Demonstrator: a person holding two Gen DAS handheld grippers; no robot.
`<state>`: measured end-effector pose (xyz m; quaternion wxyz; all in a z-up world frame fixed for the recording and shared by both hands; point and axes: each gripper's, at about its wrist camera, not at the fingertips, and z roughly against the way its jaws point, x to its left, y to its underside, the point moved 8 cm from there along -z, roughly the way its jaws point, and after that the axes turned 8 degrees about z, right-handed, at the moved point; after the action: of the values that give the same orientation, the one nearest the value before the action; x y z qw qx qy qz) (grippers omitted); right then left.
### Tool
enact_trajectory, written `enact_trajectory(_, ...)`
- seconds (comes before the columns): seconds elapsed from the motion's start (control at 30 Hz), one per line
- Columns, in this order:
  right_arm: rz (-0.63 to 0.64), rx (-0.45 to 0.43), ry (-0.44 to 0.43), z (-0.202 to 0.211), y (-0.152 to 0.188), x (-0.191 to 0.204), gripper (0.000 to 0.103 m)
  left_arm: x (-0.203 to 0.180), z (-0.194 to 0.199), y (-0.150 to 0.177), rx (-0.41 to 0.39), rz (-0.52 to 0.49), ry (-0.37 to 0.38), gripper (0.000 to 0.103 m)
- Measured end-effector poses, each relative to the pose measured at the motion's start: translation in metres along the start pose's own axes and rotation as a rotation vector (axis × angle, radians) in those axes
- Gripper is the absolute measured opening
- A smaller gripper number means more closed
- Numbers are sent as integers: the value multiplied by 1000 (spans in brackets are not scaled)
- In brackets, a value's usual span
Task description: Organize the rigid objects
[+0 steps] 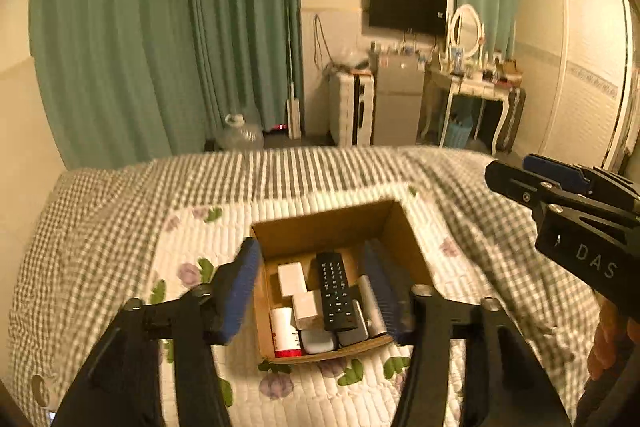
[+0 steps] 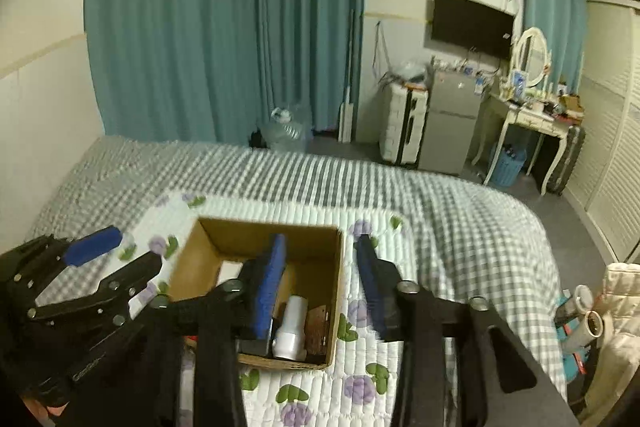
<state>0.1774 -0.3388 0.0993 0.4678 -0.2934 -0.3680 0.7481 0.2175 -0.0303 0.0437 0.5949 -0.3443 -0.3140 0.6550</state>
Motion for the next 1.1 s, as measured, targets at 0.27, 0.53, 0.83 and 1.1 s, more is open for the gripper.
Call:
enact_trajectory(0.27,-34,-55,-1,71,-13,5,94,13,58,-6,-122,-39,-22,88)
enact_trajectory(0.53,45,-65,65,84,14,13,100,40,66,26,-189,-19,-74,101)
enact_trajectory(0.83,-63,-152,48,59,63,17,103,63,31,77,-146,65,-101,102)
enact_trajectory(1.1,-83,-147,-16,29,94,23,103,59,20,93,-171,65,-91,102)
